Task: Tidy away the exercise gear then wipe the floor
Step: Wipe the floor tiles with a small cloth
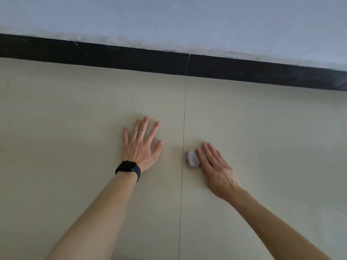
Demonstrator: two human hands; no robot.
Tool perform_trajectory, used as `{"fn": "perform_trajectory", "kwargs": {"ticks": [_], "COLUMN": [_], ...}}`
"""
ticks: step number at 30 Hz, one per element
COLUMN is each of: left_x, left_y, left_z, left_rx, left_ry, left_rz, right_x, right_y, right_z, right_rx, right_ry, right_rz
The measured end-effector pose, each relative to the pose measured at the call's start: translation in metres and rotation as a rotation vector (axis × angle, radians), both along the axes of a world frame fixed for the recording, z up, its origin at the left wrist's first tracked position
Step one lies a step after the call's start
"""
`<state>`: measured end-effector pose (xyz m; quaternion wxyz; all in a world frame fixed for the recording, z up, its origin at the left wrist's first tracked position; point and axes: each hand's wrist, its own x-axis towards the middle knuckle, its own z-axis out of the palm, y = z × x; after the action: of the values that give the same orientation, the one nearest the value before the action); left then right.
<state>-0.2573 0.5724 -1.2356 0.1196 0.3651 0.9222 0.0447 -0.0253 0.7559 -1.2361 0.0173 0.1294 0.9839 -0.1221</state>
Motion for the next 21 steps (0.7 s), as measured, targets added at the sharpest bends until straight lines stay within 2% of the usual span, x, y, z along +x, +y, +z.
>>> {"fn": "perform_trajectory", "kwargs": {"ticks": [3, 5, 8, 11, 13, 15, 17, 19, 21], "left_x": [-0.031, -0.043, -0.047, -0.047, -0.048, -0.049, -0.049, -0.048, -0.048], "left_y": [0.016, 0.022, 0.022, 0.021, 0.022, 0.022, 0.022, 0.022, 0.022], "left_z": [-0.002, -0.004, -0.007, -0.007, -0.007, -0.008, -0.009, -0.009, -0.008], "left_rx": [-0.032, -0.041, 0.005, 0.026, 0.034, 0.032, 0.040, 0.037, 0.044], "left_ry": [-0.024, -0.027, -0.014, -0.026, -0.024, -0.033, -0.034, -0.033, -0.034], "left_rz": [0.062, 0.083, 0.100, 0.110, 0.107, 0.115, 0.127, 0.129, 0.126], "right_x": [-0.030, -0.049, -0.063, -0.054, -0.051, -0.055, -0.071, -0.095, -0.125], "right_y": [0.071, 0.091, 0.068, 0.023, 0.035, 0.075, 0.122, 0.165, 0.177], "right_z": [0.005, 0.009, 0.003, 0.001, 0.006, 0.011, 0.019, 0.025, 0.024], "right_rx": [-0.070, -0.071, -0.048, -0.040, -0.073, -0.115, -0.121, -0.104, -0.082], "right_ry": [-0.039, -0.047, 0.054, 0.053, 0.022, 0.059, 0.129, 0.096, 0.027], "right_rz": [-0.617, -0.797, -0.668, -0.325, -0.143, -0.139, -0.449, -0.833, -1.032]}}
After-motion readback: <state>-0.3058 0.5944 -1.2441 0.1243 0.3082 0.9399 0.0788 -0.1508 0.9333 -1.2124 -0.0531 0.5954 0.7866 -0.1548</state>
